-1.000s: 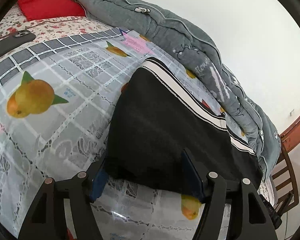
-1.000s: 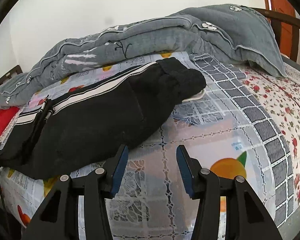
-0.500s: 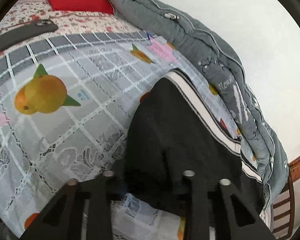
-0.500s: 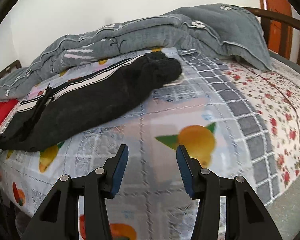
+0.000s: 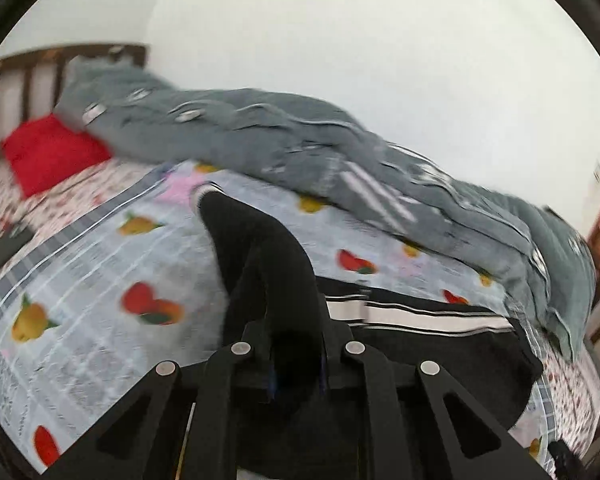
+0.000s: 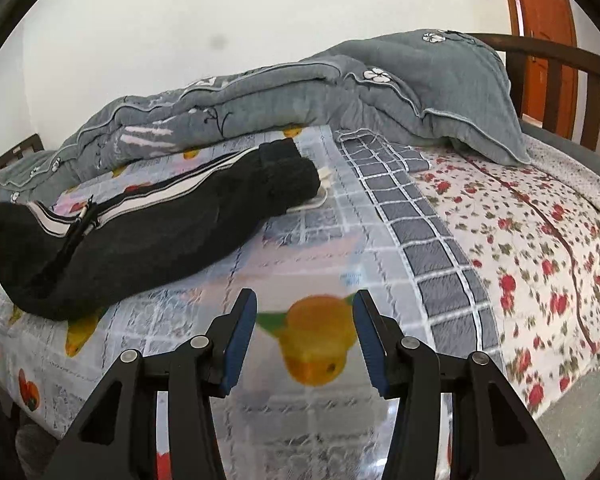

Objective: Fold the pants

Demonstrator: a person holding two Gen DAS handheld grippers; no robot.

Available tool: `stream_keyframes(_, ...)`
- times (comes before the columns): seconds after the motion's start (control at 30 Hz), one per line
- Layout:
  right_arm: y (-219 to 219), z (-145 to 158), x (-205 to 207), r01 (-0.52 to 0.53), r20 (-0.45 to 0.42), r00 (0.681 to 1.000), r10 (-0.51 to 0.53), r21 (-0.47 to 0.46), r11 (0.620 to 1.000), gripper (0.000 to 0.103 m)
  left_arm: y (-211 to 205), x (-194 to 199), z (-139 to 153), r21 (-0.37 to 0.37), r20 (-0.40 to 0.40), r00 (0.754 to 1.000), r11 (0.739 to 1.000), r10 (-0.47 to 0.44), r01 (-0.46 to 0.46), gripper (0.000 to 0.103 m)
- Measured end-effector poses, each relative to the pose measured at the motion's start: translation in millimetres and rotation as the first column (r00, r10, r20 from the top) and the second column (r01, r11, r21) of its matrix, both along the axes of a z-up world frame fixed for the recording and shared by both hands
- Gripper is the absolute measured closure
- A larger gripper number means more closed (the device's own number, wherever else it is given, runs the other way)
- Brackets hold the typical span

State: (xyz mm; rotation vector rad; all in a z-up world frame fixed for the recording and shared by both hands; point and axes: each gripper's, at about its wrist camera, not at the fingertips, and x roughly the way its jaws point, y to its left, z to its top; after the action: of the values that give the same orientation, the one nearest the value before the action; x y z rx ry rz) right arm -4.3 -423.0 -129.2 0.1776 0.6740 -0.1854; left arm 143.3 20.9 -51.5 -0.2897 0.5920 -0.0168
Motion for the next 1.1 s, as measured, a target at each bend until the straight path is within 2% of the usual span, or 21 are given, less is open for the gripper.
stream_keyframes(0.23,-21,1,21,-0.034,-0.003,0.999,0.034,0.047,0.998,0.054,-90,9,-11,0.017,0.0,0.991,0.991,-0.134,0.133,0.09)
stream_keyframes(0.33,-25,2,24,-0.042,0.005,0.999,0.042,0.062,0.997,0.054,-124,13,-26,0.023,-0.019,0.981,0.981,-0.191,0.191,0.09)
stream_keyframes(0.53,-31,-3,28,-0.048,0.005,0.999,0.047,0.1,0.994,0.054,-180,16,-76,-0.05,-0.117,0.945,0.952,-0.305,0.301,0.09)
stream_keyframes(0.63,-32,-12,33,-0.055,-0.016,0.998,0.057,0.115,0.992,0.054,-197,11,-86,-0.029,-0.114,0.942,0.949,-0.314,0.313,0.09)
stream_keyframes(0.8,-28,-18,41,-0.071,-0.036,0.997,0.076,0.109,0.991,0.054,-216,7,-89,-0.014,-0.115,0.922,0.929,-0.37,0.371,0.09)
stream_keyframes(0.9,-24,-16,48,-0.086,-0.033,0.995,0.091,0.117,0.989,0.054,-219,7,-89,0.012,-0.127,0.92,0.927,-0.372,0.376,0.089)
stream_keyframes(1.0,-17,-11,53,-0.107,-0.019,0.994,0.11,0.12,0.987,0.054,-212,10,-89,-0.028,-0.158,0.901,0.914,-0.404,0.405,0.082)
stream_keyframes(1.07,-9,-5,57,-0.121,-0.006,0.992,0.123,0.119,0.985,0.053,-207,8,-85,-0.073,-0.15,0.878,0.891,-0.454,0.448,0.071)
stream_keyframes(1.1,-4,-2,60,-0.131,0.003,0.991,0.132,0.121,0.984,0.053,-204,5,-81,-0.086,-0.141,0.87,0.882,-0.472,0.464,0.07)
